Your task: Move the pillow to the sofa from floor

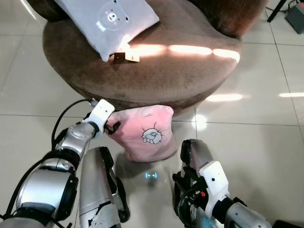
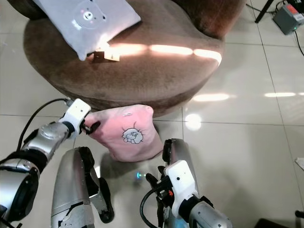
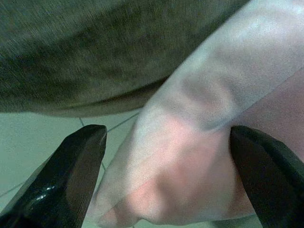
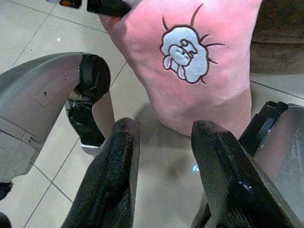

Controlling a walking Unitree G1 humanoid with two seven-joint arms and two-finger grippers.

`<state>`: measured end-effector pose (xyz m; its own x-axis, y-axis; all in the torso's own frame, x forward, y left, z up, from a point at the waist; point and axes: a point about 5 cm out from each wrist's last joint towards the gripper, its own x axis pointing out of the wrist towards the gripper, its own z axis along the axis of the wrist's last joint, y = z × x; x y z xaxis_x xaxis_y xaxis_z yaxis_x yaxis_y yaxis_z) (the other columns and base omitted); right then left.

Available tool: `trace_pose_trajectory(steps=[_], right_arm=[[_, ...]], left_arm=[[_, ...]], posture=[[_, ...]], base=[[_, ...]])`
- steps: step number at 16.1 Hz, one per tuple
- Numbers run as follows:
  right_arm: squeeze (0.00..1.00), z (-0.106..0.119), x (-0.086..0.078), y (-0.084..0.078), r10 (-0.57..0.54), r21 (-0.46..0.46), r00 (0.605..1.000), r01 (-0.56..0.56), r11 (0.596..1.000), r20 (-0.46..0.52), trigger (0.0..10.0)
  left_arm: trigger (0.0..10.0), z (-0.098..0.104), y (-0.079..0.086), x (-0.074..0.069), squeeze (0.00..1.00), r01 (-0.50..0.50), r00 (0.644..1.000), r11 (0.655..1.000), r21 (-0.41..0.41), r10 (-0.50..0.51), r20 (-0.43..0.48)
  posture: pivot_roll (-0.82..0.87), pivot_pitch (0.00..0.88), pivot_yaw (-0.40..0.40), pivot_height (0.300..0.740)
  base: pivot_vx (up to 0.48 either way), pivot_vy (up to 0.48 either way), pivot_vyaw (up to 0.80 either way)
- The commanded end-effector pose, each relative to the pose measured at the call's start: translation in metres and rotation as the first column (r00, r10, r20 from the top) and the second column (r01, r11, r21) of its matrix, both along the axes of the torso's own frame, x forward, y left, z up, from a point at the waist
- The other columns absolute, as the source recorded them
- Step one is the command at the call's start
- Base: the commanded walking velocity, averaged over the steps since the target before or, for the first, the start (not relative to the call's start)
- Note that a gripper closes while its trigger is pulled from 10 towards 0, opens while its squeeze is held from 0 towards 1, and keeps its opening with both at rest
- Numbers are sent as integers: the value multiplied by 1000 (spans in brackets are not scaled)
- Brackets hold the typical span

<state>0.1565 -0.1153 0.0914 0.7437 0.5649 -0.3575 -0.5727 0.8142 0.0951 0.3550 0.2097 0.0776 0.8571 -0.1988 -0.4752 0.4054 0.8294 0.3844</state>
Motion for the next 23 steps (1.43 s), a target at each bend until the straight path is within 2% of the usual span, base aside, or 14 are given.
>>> trace_pose_trajectory(steps=[1, 3, 4, 5, 9, 10, 15, 23], right_arm=[[0, -1, -7, 1, 21, 10, 999, -20, 1000, -26, 10000], [0, -1, -6, 1, 22, 9, 999, -22, 1000, -26, 10000], [0, -1, -4, 1, 22, 8, 999, -22, 1000, -25, 10000], [0, -1, -3, 0, 22, 7, 999, -22, 1000, -26, 10000], [0, -2, -7, 0, 24, 9, 999, -23, 1000, -30, 10000], [0, -2, -8, 1, 23, 9, 999, -23, 1000, -29, 10000], [0, -1, -9, 2, 26, 8, 999, -26, 1000, -23, 10000], [0, 4, -1, 5, 28, 16, 1000, -28, 999, -7, 10000]], left_arm=[[10000, -22, 3, -14, 0, -10, 997, 1000, 23, 11, -73], [10000, -29, 2, -20, 0, -15, 994, 1000, -18, 13, -111], [10000, -34, 1, -24, 0, -37, 988, 994, -103, 21, -152], [10000, -37, -1, -27, 0, -33, 983, 988, -148, 6, -182], [10000, -44, -6, -33, 0, 63, 969, 992, -107, -87, -233], [0, -45, -6, -34, 0, 72, 966, 991, -111, -97, -239], [0, -43, -8, -32, 0, 87, 961, 989, -116, -114, -253], [0, -41, -7, -31, 0, 94, 956, 988, -121, -124, -267]], posture=[[-246, 412, -8, 521], [-252, 410, -8, 521], [-252, 411, -10, 521], [-248, 414, -10, 521], [-241, 414, -9, 521], [-240, 413, -8, 521], [-235, 406, -4, 521], [-219, 396, 5, 521]], base=[[0, 0, 0], [0, 0, 0], [0, 0, 0], [0, 0, 0], [0, 0, 0], [0, 0, 0], [0, 0, 0], [0, 0, 0]])
